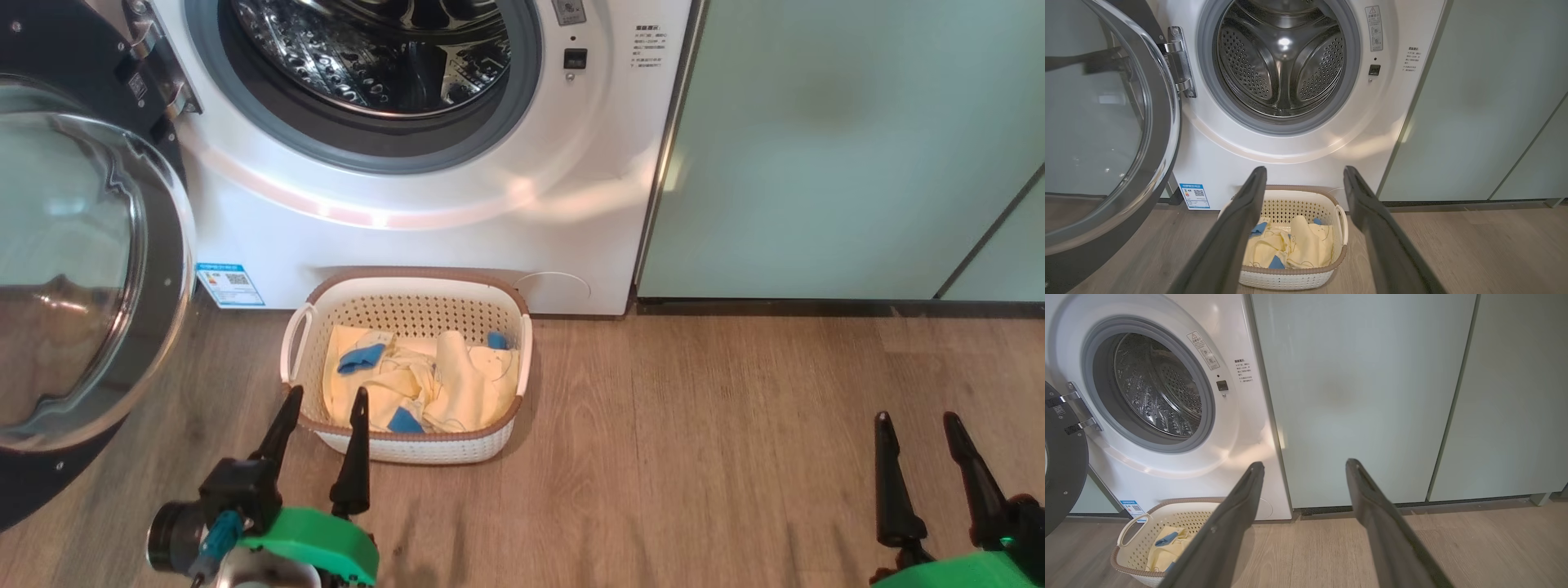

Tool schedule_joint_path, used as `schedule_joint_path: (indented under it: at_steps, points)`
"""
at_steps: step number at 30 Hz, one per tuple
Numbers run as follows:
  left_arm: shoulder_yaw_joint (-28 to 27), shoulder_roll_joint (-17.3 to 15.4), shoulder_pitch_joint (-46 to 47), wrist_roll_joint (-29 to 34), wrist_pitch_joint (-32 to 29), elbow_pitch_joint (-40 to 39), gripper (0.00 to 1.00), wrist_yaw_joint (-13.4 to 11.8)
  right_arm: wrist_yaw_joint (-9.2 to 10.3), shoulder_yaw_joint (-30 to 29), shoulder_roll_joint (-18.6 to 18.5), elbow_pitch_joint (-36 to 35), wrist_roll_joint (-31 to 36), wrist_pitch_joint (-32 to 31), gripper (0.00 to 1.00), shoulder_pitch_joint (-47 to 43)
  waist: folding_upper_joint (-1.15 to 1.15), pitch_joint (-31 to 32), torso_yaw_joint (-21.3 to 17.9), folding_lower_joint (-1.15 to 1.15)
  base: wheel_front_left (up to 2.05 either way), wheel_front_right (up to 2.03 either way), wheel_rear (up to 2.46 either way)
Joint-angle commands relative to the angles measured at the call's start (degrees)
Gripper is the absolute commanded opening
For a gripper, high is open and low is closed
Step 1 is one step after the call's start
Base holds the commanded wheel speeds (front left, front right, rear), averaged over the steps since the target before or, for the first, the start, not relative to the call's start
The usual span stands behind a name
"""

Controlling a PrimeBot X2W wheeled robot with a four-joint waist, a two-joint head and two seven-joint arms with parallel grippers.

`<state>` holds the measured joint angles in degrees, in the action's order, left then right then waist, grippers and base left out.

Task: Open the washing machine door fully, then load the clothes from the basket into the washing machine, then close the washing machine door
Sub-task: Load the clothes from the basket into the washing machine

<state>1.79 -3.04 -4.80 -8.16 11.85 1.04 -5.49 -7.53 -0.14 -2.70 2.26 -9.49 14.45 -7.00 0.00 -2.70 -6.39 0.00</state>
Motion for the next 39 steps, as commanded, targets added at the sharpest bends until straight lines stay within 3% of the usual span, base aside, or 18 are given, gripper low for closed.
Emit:
schedule_joint_path:
  at_steps: [1,21,39]
  points:
    - [-2.0,-1.0,1.7,-0.4,0.3,-1.8,1.00,-0.2,0.04,1.1,-0.2,-2.0,0.1,0.5,1.00,1.2,0.00,0.0,-0.1,0.00,0.69,-1.17,0.48]
    - [-0.5,-1.7,3.0,-1.0,0.5,-0.7,1.00,0.3,0.04,1.0,-0.2,-2.3,-0.3,0.5,1.00,2.0,0.00,-1.1,-0.1,0.00,1.50,-1.78,0.28]
    - [0.0,-2.4,3.8,-1.6,1.7,0.0,1.00,0.2,0.04,1.0,-0.2,-1.9,-0.4,0.5,1.00,2.7,0.00,-1.7,-0.2,0.00,0.19,-0.19,0.00]
